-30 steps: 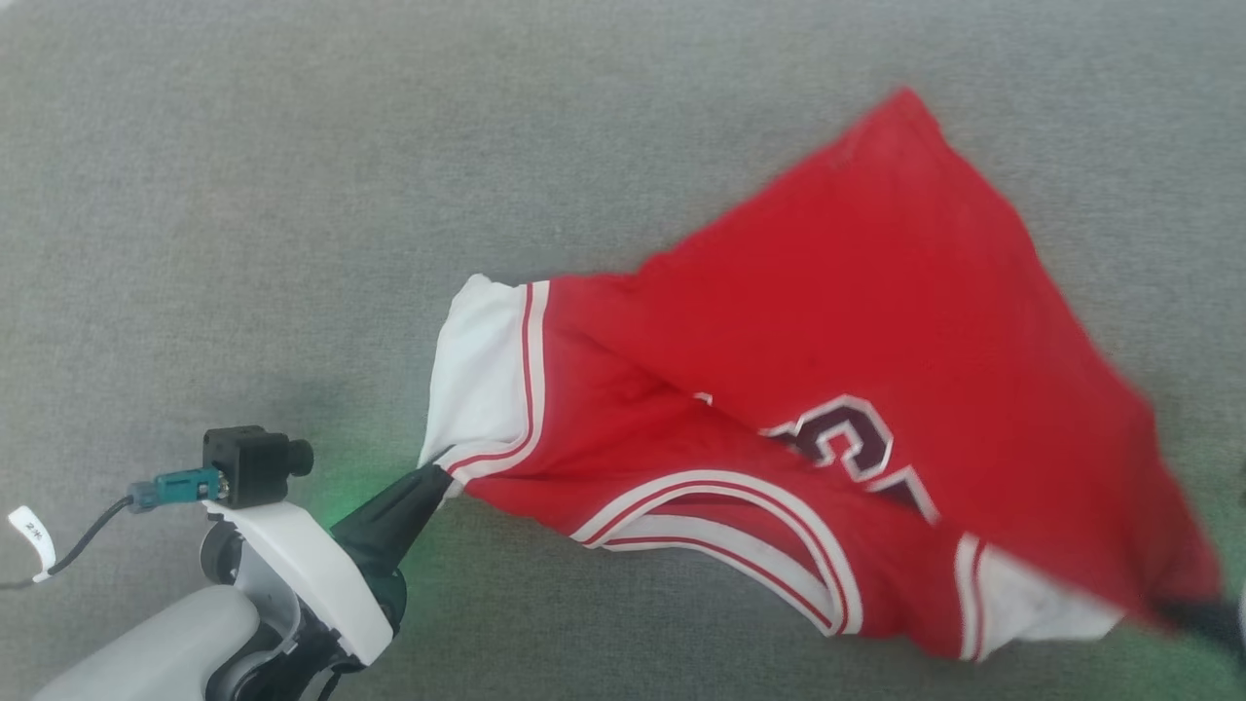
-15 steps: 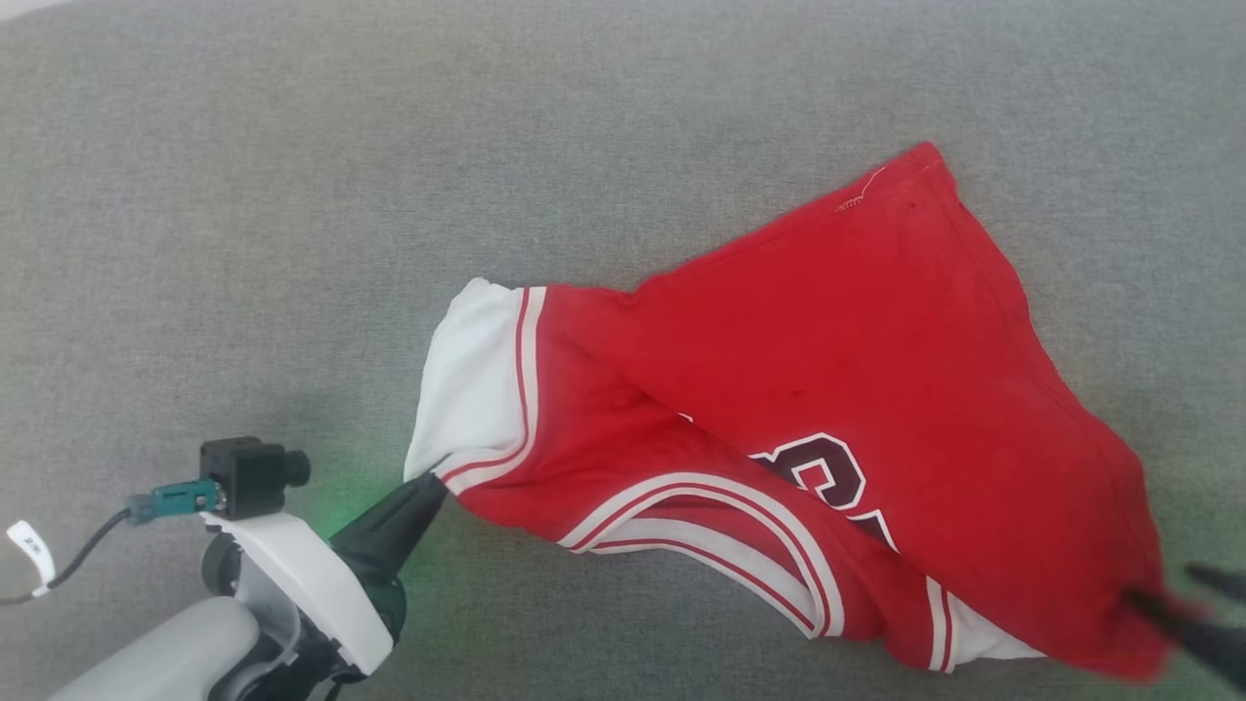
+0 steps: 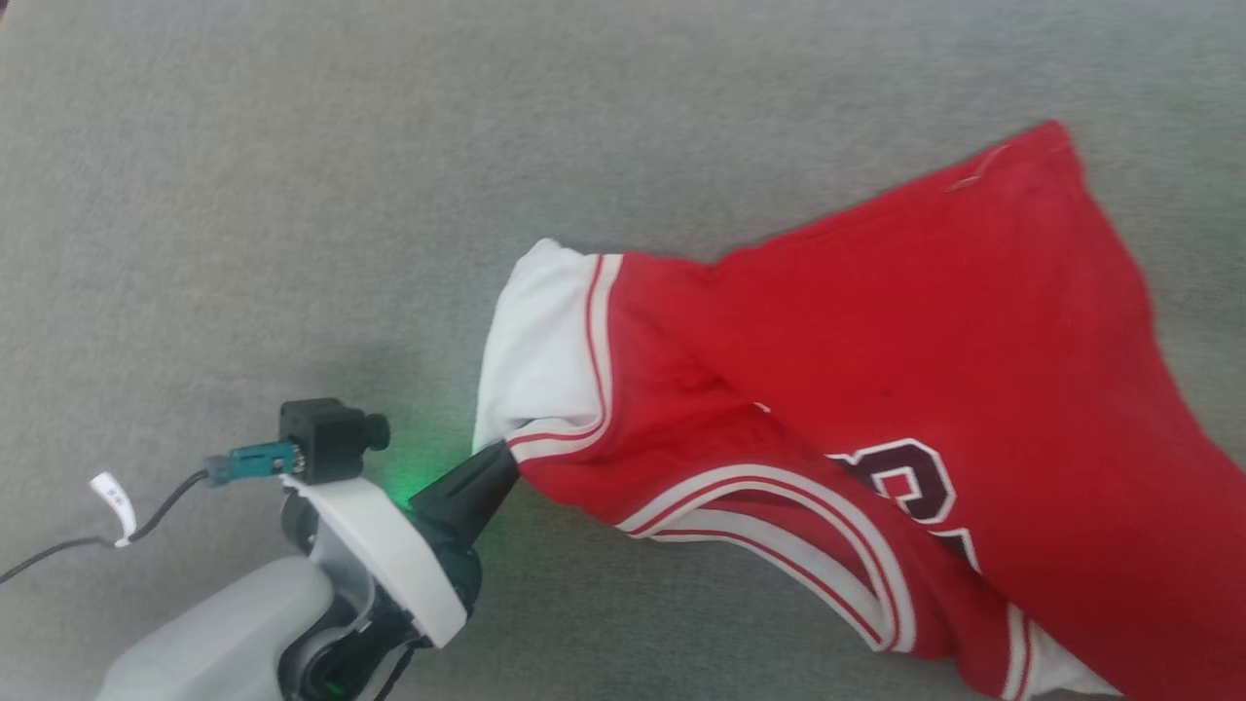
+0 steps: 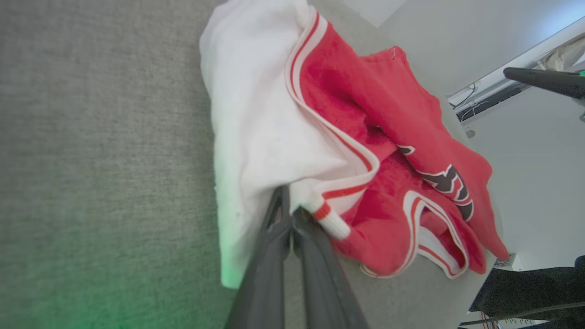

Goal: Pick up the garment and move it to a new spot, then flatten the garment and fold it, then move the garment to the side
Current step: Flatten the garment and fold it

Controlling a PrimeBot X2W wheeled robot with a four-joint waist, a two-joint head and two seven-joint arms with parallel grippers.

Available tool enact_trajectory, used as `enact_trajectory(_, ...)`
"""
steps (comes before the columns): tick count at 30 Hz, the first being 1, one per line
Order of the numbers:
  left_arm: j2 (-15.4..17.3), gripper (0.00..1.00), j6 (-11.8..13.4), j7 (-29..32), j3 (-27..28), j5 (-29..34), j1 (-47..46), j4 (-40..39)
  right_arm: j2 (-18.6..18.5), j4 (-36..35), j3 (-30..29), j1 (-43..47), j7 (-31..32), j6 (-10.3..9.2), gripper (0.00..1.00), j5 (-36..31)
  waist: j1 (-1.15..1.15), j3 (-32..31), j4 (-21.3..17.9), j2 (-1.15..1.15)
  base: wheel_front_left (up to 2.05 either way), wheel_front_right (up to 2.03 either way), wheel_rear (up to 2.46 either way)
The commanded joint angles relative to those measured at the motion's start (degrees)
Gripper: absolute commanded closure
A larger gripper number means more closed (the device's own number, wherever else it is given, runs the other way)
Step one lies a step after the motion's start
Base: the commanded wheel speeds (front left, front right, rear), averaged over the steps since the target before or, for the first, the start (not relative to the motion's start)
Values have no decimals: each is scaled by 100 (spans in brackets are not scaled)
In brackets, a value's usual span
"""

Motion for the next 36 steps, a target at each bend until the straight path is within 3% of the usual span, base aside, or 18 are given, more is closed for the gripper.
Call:
enact_trajectory(1, -65, 100, 17, 0, -39, 23, -118, 14, 93, 262, 276, -419, 31, 2, 0, -120, 0, 212, 229, 0, 0, 0, 0)
enact_trajectory(7, -291, 100, 17, -10, -199, -12, -323, 92, 380, 1593, 1519, -1963, 157, 1, 0, -609, 0, 517, 507, 0, 0, 0, 0)
enact_trajectory(15, -546, 100, 17, -5, -355, -92, -520, 238, 129, 2694, 2865, -2643, 324, 1, 0, -650, 0, 723, 727, 0, 0, 0, 0)
enact_trajectory(16, -561, 100, 17, -7, -371, -105, -530, 260, 64, 2752, 2999, -2653, 337, 1, 18, -639, 0, 724, 733, 0, 0, 0, 0)
enact_trajectory(17, -561, 100, 17, -7, -371, -105, -530, 260, 64, 2752, 2999, -2653, 337, 1, 18, -639, 0, 724, 733, 0, 0, 0, 0)
enact_trajectory(18, -577, 100, 18, -8, -377, -118, -537, 279, 15, 2811, 3118, -2671, 311, 0, 55, -582, 0, 720, 733, 0, 0, 0, 0)
enact_trajectory(19, -586, 100, 18, -9, -372, -132, -549, 302, 5, 2870, 3177, -2684, 261, 0, 67, -509, 0, 709, 724, 0, 0, 0, 0)
enact_trajectory(20, -588, 100, 18, -9, -345, -143, -567, 329, 33, 2912, 3197, -2731, 170, 0, 100, -438, 0, 691, 706, 0, 0, 0, 0)
enact_trajectory(29, -491, 100, 17, -20, 67, -184, -1244, 475, 519, 3509, 2503, -3504, -1208, 1, 100, 48, 0, 396, 456, 0, 0, 0, 0)
enact_trajectory(36, -351, 100, 17, 41, 505, -533, -2771, 831, 919, 4386, 1597, -4537, -2299, 2, 100, -240, 0, 327, 92, 0, 0, 0, 0)
